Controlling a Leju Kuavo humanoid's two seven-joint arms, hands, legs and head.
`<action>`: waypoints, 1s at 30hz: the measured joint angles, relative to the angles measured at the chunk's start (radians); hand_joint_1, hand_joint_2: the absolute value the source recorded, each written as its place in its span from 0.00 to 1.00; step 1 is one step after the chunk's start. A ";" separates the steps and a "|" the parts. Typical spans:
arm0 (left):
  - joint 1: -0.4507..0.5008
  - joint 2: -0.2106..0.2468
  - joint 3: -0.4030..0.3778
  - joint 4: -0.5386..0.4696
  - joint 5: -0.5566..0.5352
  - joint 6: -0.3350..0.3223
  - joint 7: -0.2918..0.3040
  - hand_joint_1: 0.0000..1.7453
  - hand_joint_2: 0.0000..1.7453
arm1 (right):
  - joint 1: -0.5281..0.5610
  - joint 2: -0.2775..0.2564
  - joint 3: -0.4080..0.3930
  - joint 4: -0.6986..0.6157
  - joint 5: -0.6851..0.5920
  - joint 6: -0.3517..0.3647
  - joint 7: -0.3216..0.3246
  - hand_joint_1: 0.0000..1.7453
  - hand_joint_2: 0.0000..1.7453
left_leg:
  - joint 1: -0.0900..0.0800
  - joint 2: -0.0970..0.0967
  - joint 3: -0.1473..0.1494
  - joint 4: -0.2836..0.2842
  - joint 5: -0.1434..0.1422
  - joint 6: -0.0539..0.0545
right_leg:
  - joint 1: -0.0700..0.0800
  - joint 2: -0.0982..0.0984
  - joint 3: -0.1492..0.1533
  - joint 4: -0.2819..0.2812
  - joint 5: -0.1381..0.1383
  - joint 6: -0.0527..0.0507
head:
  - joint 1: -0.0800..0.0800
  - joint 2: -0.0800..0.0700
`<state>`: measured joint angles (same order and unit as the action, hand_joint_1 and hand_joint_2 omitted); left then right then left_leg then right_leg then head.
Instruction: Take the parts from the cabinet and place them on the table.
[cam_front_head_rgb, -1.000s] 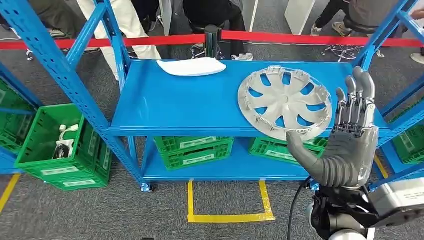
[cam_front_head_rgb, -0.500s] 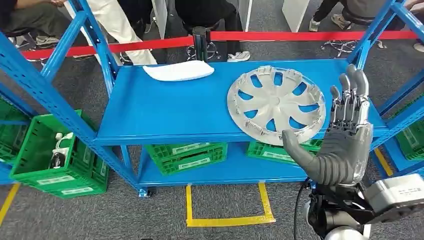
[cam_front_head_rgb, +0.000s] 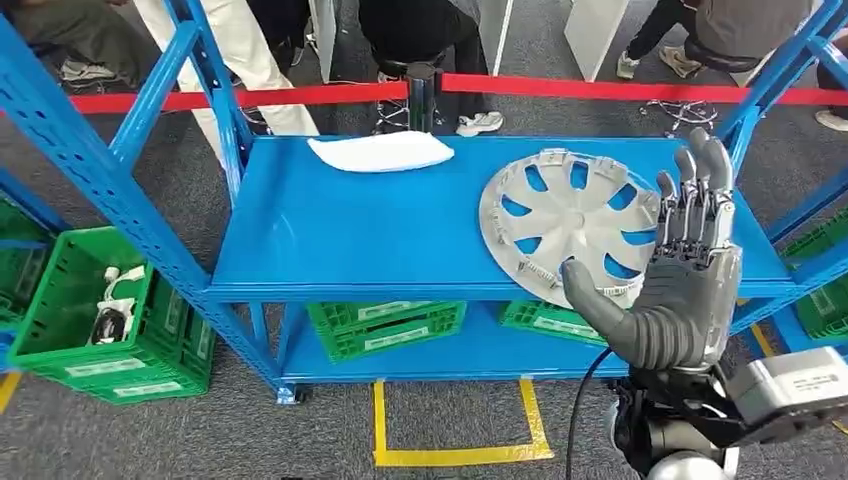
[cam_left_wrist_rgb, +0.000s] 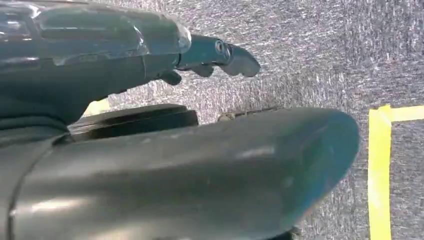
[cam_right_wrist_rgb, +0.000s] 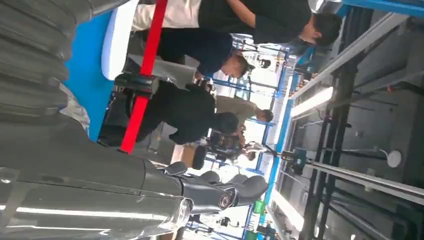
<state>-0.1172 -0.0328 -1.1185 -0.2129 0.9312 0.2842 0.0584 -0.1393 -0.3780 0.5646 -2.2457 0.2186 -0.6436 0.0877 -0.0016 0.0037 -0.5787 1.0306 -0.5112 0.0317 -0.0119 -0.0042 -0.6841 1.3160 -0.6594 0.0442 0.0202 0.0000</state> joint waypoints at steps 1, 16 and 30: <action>0.000 0.000 0.000 0.000 0.000 0.000 0.000 0.00 0.00 | 0.000 0.000 0.000 0.000 0.000 0.000 0.000 0.00 1.00 | -0.002 -0.002 0.007 0.000 -0.005 -0.001 | 0.000 0.000 0.006 -0.034 0.040 -0.004 | 0.005 0.000; -0.001 0.000 0.000 0.000 0.003 0.008 -0.001 0.00 0.00 | 0.002 0.000 0.000 0.003 0.013 0.001 0.035 0.00 1.00 | 0.025 -0.005 -0.134 0.262 -0.106 -0.082 | -0.001 -0.002 0.137 -0.320 0.159 -0.065 | 0.000 0.000; -0.005 0.030 -0.003 0.004 -0.101 -0.039 0.094 0.00 0.00 | -0.045 -0.113 -0.081 0.043 0.311 0.166 0.298 0.00 1.00 | 0.026 -0.001 -0.017 0.006 0.015 -0.066 | -0.014 0.004 0.160 -0.315 0.132 -0.015 | -0.013 0.000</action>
<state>-0.1220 -0.0027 -1.1212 -0.2087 0.8305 0.2449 0.1526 -0.1844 -0.4906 0.4837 -2.2030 0.5295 -0.4772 0.3857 0.0246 0.0029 -0.5953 1.0361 -0.4959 -0.0344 -0.0261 0.0002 -0.5244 1.0014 -0.5273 0.0296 0.0072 0.0000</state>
